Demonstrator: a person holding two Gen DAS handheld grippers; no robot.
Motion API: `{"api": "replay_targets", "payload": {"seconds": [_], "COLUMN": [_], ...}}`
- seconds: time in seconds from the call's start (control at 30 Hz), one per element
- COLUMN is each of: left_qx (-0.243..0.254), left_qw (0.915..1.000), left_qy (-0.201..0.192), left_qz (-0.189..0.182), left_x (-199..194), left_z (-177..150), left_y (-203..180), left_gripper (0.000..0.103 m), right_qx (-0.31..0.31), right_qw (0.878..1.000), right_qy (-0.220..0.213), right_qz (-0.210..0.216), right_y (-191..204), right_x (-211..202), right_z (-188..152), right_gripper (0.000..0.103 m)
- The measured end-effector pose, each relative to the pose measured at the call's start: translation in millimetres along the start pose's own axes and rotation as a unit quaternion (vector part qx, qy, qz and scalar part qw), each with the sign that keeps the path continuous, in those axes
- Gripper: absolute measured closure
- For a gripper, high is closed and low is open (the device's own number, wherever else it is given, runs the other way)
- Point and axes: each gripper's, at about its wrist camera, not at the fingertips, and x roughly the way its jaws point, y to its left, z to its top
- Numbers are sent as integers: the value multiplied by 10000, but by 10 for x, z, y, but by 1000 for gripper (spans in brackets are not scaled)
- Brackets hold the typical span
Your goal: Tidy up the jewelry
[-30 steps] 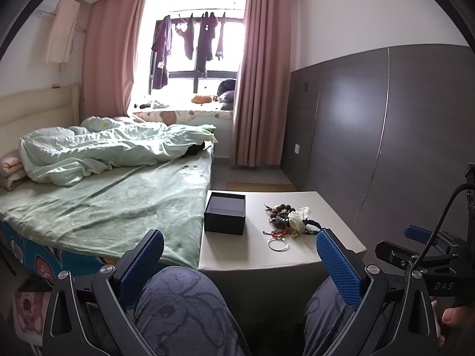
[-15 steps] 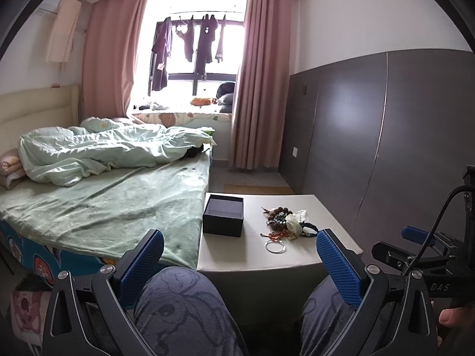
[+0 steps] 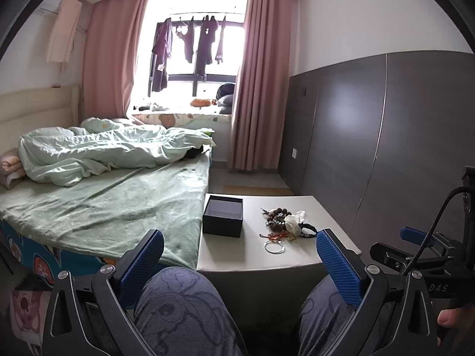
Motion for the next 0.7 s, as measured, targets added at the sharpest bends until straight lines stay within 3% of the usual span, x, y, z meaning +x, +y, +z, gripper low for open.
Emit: {"api": "replay_targets", "payload": {"seconds": [0.7], "left_qx": [62], "left_qw": [9999], "left_qy": [-89], "left_qz": [-63], "left_x": [-38], "left_z": [53], "left_y": [-59], "left_gripper": [0], "right_qx": [30], "right_qw": [10000], "right_qy": [-59], "right_qz": [-13], "right_y": [-58], "right_x": [-53], "right_z": [47], "right_gripper": [0]}}
